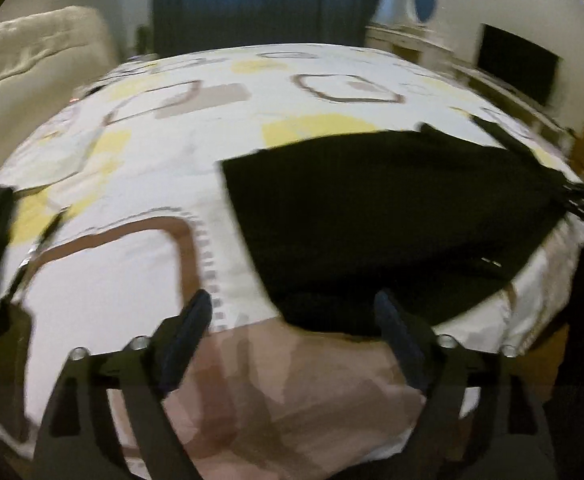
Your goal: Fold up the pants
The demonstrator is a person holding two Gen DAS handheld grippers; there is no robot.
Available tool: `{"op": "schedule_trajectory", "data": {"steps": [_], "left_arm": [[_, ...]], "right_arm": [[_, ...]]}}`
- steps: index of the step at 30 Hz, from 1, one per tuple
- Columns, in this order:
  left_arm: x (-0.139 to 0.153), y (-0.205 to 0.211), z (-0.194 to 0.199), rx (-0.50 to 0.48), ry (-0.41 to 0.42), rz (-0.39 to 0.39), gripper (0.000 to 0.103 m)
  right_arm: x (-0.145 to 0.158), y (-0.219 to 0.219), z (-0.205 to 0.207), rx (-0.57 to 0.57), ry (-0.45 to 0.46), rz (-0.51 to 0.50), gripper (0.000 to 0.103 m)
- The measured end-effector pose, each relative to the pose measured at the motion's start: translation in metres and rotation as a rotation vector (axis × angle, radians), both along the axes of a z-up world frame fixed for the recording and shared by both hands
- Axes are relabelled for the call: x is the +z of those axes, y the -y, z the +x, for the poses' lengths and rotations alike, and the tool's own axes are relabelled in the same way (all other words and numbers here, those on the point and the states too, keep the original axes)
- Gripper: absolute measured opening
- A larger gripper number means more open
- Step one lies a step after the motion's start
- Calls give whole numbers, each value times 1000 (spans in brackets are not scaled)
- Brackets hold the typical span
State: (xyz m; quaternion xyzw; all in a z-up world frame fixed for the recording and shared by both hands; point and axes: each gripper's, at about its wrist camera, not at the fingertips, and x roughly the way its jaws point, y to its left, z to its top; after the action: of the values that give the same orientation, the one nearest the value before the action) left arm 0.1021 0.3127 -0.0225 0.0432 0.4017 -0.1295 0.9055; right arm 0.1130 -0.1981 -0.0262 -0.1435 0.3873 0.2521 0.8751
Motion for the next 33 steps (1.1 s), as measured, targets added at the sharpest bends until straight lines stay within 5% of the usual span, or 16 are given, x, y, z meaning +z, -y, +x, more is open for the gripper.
{"op": "schedule_trajectory", "data": {"steps": [1,3,7,11,15,22,29,33], "left_arm": [[3,2,1,23,18,13,86],[9,12,5,43,37,36,86],[14,40,20,101,83,91,87],[15,76,33,120,130,98,87],[13,105,46,120,157,69,87],[-9,114,84,177,65,30,87],[-23,99,96,233,-6,-16,87],[-27,98,98,236,-22,-29,90]], "right_arm": [[5,0,0,-3,0,16,35],[17,2,-1,-19,15,68,66],[50,16,14,-101,55,154,72],[76,38,61,-283,97,166,88],[79,46,138,-470,76,51,89],[32,29,249,-564,-63,-188,89],[-5,32,288,-621,-154,-291,87],[-15,45,297,-655,-199,-322,75]]}}
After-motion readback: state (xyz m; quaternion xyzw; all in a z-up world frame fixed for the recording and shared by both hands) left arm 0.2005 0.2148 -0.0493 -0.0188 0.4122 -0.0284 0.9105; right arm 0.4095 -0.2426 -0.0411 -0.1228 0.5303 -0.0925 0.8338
